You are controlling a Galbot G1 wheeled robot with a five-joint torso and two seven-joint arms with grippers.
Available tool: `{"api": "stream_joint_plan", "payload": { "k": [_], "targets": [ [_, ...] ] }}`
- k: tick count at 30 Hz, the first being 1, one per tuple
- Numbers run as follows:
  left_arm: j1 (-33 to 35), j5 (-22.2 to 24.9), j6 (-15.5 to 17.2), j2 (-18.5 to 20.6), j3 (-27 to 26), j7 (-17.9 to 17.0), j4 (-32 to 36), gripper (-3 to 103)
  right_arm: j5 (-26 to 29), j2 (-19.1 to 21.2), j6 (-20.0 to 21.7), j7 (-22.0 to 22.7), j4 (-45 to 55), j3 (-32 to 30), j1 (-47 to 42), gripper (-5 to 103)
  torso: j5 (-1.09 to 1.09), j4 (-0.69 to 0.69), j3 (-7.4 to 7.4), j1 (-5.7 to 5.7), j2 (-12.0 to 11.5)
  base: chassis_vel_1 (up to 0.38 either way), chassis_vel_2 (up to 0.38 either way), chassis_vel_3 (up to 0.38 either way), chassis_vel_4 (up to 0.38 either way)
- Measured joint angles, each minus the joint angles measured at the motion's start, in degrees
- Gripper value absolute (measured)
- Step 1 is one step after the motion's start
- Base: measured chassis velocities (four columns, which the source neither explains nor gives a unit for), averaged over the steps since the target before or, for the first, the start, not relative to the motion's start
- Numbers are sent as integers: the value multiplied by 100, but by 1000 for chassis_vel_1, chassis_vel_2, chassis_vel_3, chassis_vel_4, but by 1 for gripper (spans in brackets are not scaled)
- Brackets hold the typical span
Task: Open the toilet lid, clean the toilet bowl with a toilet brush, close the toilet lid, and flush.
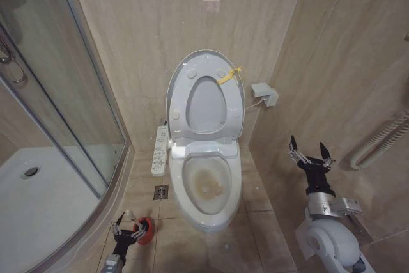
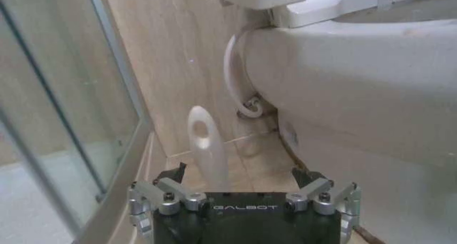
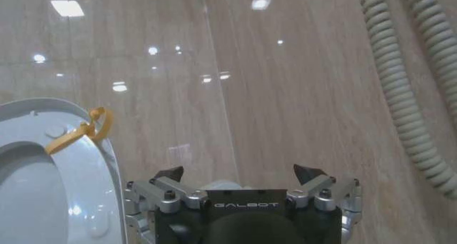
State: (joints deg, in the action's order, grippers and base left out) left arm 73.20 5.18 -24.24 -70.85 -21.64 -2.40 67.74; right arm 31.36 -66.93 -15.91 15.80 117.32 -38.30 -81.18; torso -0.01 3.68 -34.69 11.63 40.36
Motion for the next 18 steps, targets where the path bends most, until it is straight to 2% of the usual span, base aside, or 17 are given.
{"api": "stream_joint_plan", "payload": {
  "k": [8, 15, 16, 18],
  "targets": [
    [-532, 127, -116, 11, 68, 315, -666, 96, 30, -8, 21, -9, 77, -56, -10, 100, 0, -2, 0, 0, 0, 0, 0, 0, 0],
    [-546, 140, -105, -60, 43, 318, -755, 96, 32, 8, 20, -24, 65, -90, -10, 100, 1, -1, 0, 0, 0, 0, 0, 0, 0],
    [-531, 139, -102, -65, 38, 317, -755, 74, 29, 9, 20, -27, 65, -87, -6, 100, 1, -1, 0, 0, 0, 0, 0, 0, 0],
    [-498, 138, -100, -72, 27, 317, -749, 74, 21, 9, 20, -32, 64, -81, 2, 100, 1, -2, 0, 0, 0, 0, 0, 0, 0]
  ]
}}
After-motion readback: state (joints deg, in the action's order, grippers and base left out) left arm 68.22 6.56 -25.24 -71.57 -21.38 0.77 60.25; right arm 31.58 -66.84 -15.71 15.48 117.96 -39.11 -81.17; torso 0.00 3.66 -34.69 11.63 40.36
